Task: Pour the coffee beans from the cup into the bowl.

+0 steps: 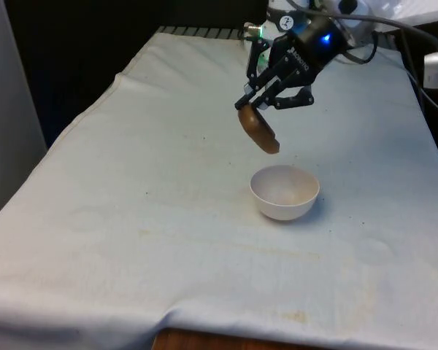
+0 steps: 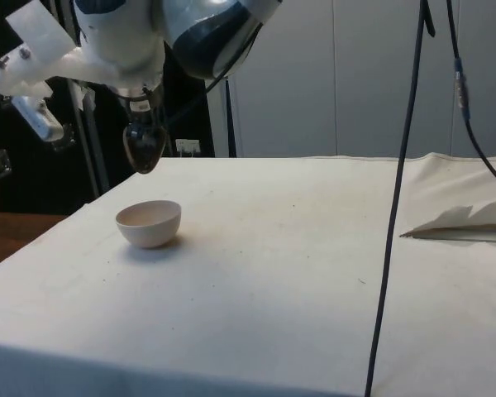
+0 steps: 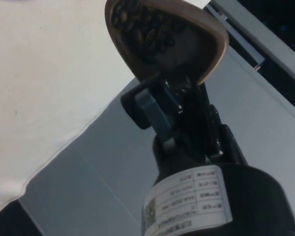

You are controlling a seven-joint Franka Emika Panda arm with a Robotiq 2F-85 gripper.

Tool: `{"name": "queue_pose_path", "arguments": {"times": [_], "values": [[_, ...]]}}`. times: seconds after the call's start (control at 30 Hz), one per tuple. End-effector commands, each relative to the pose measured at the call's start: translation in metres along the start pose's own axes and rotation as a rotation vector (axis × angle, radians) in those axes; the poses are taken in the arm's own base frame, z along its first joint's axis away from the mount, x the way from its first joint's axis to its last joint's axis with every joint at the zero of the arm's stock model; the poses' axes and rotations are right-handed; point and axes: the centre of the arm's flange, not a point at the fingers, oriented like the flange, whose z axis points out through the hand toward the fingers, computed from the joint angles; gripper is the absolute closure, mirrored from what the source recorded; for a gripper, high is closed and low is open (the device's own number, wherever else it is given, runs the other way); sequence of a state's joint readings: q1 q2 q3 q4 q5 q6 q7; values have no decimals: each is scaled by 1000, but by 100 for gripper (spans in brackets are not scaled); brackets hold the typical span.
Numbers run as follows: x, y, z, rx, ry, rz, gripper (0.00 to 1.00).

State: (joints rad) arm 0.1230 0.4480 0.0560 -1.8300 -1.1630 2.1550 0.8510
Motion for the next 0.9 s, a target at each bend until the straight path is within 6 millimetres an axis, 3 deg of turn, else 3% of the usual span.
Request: {"name": "queue_pose_path", "arguments": {"times": [0.0,0.87], "values": [[0,-2,-2,-11,8,-2,100],[-4,-33,-40,-162,82,-36,100]]}}
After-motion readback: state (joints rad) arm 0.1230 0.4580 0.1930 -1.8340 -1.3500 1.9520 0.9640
